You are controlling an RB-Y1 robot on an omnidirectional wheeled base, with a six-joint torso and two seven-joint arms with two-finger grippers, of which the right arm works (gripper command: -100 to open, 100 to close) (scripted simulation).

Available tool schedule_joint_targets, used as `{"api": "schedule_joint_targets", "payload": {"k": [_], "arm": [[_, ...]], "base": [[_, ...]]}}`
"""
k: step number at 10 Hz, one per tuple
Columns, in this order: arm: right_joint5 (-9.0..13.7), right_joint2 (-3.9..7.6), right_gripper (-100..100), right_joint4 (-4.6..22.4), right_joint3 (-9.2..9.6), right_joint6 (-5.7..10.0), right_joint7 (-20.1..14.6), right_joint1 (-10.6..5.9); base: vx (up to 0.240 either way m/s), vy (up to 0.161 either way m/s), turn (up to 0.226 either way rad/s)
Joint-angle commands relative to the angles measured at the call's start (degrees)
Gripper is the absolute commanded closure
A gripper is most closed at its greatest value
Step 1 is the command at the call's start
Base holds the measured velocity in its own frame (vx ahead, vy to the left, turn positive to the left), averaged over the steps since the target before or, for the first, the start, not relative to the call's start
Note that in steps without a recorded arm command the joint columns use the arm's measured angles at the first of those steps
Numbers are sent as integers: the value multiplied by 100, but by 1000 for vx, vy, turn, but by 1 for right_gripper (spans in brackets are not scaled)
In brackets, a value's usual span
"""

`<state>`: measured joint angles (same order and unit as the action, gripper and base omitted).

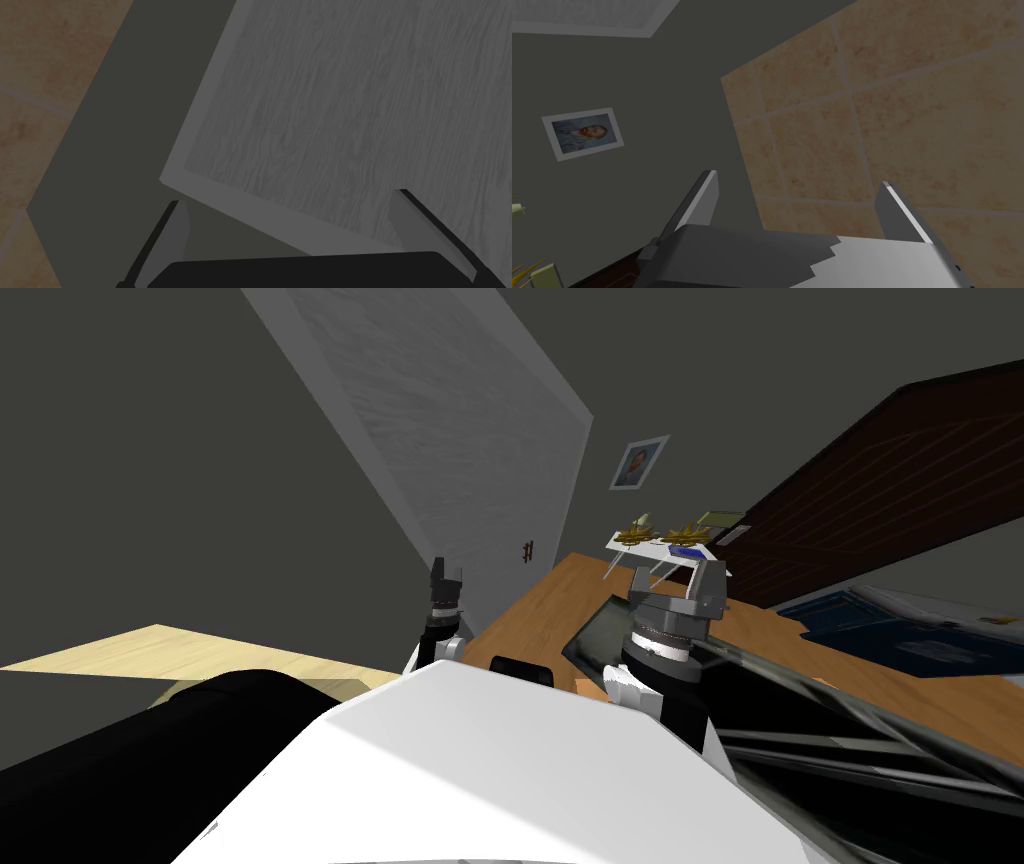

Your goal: Push the door open

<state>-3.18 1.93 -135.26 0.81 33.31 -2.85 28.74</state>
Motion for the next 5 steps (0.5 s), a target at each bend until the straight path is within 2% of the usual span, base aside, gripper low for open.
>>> {"api": "schedule_joint_targets", "payload": {"k": [1, 5], "arm": [[0, 79, -100, 165, 22, 50, 102, 3], [2, 241, -100, 624, 83, 189, 388, 9]], "base": [[-1, 30, 73], [-45, 95, 58]]}}
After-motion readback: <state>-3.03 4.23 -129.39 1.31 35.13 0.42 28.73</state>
